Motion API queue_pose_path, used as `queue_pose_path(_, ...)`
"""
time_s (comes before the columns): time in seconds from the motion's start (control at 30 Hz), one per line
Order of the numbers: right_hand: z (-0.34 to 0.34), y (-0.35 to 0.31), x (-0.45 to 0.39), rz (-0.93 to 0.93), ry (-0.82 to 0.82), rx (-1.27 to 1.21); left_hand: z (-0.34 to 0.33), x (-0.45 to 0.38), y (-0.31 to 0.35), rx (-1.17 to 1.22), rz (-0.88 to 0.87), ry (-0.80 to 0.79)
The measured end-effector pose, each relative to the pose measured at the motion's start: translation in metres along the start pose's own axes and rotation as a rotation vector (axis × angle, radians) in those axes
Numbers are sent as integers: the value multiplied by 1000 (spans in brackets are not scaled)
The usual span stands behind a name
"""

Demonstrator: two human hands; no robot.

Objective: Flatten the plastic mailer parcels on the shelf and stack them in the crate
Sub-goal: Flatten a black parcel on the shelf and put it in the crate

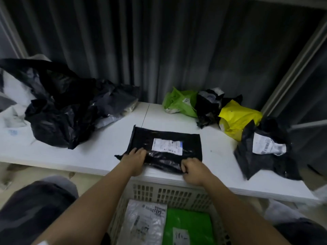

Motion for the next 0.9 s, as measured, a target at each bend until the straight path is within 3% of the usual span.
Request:
queue_pose_path(0.07, -21, 7, 11, -60, -50, -72, -25, 10, -4, 17, 42, -119)
queue_pose_path(0.13, -25, 13, 14, -127, -40, -154, -28, 12, -8, 57, 96, -118)
queue_pose_path(0.2, -13, 18, 6, -163, 100, -202, -21, 3, -8, 103, 125, -30)
queue_pose_path(0.33, 18, 10, -15, -100, 450, -23, -9, -19, 1, 159, 101, 114)
queue_pose_path(0.57, -20, 9, -63, -139, 231, 48, -30, -58, 6, 120, 115, 86)
queue_pose_path(0.9, -50, 27, -112, -139, 181, 128, -46, -108, -3, -15, 85, 121)
Point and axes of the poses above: each hand's wrist, its own x-axis away from the middle knuckle, its own z-axis out of the back of the hand, y = z × x, the point moved 10 cm from there along -x, towards the middle knuckle, and after that the axes turned 12 degrees about y, right-handed, at the moved point
